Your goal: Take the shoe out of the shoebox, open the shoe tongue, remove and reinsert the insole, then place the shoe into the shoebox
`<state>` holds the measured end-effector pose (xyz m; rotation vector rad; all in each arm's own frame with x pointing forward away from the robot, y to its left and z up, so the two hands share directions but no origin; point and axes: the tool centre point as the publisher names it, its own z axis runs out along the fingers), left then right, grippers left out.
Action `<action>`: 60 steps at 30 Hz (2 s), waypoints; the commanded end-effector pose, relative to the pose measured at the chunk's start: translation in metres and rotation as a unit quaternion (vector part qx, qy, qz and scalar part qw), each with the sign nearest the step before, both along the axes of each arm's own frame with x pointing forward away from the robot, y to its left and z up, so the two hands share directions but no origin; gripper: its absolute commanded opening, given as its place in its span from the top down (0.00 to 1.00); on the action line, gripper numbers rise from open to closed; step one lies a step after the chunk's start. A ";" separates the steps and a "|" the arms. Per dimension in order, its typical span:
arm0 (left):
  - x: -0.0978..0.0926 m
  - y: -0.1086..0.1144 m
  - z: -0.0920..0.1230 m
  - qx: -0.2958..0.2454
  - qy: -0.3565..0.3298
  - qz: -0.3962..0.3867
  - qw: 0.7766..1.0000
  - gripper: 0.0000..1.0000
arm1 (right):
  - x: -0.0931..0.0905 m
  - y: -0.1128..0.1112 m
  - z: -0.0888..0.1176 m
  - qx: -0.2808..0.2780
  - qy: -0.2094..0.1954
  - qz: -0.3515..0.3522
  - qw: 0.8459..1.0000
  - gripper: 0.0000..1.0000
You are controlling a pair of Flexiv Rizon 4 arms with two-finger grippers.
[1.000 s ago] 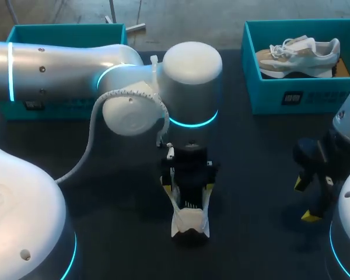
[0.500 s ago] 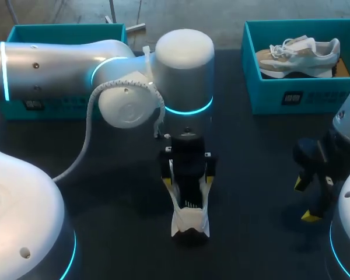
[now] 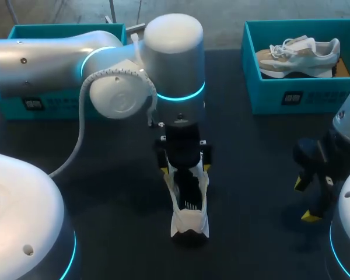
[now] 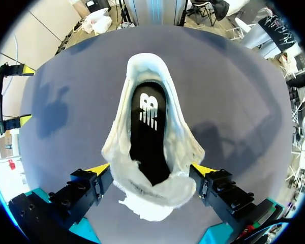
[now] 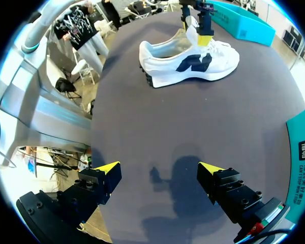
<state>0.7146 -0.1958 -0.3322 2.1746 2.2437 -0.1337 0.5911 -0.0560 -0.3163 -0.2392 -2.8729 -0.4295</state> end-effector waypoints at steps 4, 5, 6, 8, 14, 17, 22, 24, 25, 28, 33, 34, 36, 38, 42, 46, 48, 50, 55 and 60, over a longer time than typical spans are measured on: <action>0.009 0.012 0.016 -0.006 -0.010 0.003 1.000 0.00 | -0.001 0.000 -0.001 -0.001 -0.001 -0.001 1.000 0.00; 0.012 0.013 0.019 -0.008 -0.016 0.007 1.000 0.00 | -0.001 0.000 -0.001 -0.001 -0.001 -0.001 1.000 0.00; 0.015 0.015 0.022 -0.010 -0.018 0.010 1.000 0.00 | -0.001 0.000 -0.001 -0.001 -0.001 -0.001 1.000 0.00; 0.022 0.017 0.029 -0.018 -0.025 0.019 0.999 0.00 | -0.001 0.000 -0.001 -0.001 -0.001 -0.001 1.000 0.00; 0.042 0.011 0.043 -0.028 -0.020 0.026 0.999 0.00 | -0.001 0.000 -0.001 -0.001 -0.001 -0.001 1.000 0.00; 0.052 0.004 0.046 -0.030 -0.013 0.028 0.999 0.11 | -0.001 0.000 -0.001 -0.001 -0.001 -0.001 1.000 0.00; 0.057 -0.004 0.046 -0.028 -0.014 0.028 0.999 0.53 | -0.001 0.000 -0.001 -0.001 -0.001 -0.001 1.000 0.00; 0.059 -0.006 0.046 -0.028 -0.009 0.026 0.999 0.55 | -0.001 0.000 -0.001 -0.001 -0.001 -0.001 1.000 0.00; 0.059 -0.007 0.045 -0.030 -0.004 0.024 0.999 0.56 | -0.001 0.000 -0.001 -0.001 -0.001 -0.001 1.000 0.00; 0.053 -0.011 0.041 -0.031 0.000 0.022 0.999 0.57 | -0.001 0.000 -0.001 -0.001 -0.001 -0.001 1.000 0.00; 0.032 -0.011 0.034 -0.027 0.004 0.027 0.999 0.60 | -0.001 0.000 -0.001 -0.001 -0.001 -0.001 1.000 0.00; 0.029 -0.010 0.032 -0.027 0.008 0.027 0.999 0.60 | -0.001 0.000 -0.001 -0.001 -0.001 -0.001 1.000 0.00; 0.024 -0.008 0.027 -0.028 0.012 0.030 0.999 0.61 | -0.001 0.000 -0.001 -0.001 -0.001 -0.001 1.000 0.00; 0.020 -0.005 0.023 -0.029 0.018 0.031 0.999 0.69 | -0.001 0.000 -0.001 -0.001 -0.001 -0.001 1.000 0.00; 0.007 0.002 0.016 -0.028 0.033 0.030 0.999 0.68 | -0.001 0.000 -0.001 -0.001 -0.001 -0.001 1.000 0.00; -0.006 0.008 0.012 -0.029 0.041 0.028 0.998 0.70 | -0.001 0.000 -0.001 -0.001 -0.001 -0.001 1.000 0.00; -0.010 0.010 0.014 -0.028 0.039 0.024 0.999 0.70 | -0.001 0.000 -0.001 -0.001 -0.001 -0.001 1.000 0.00; -0.009 0.010 0.021 -0.034 0.034 0.023 0.999 0.70 | -0.001 0.000 -0.001 -0.001 -0.001 -0.001 1.000 0.00; -0.003 0.009 0.033 -0.049 0.027 0.028 0.998 0.70 | -0.001 0.000 -0.001 -0.001 -0.001 -0.001 1.000 0.00; -0.013 0.003 0.016 -0.041 0.039 0.016 0.998 0.70 | -0.001 0.000 -0.001 -0.001 -0.001 -0.001 1.000 0.00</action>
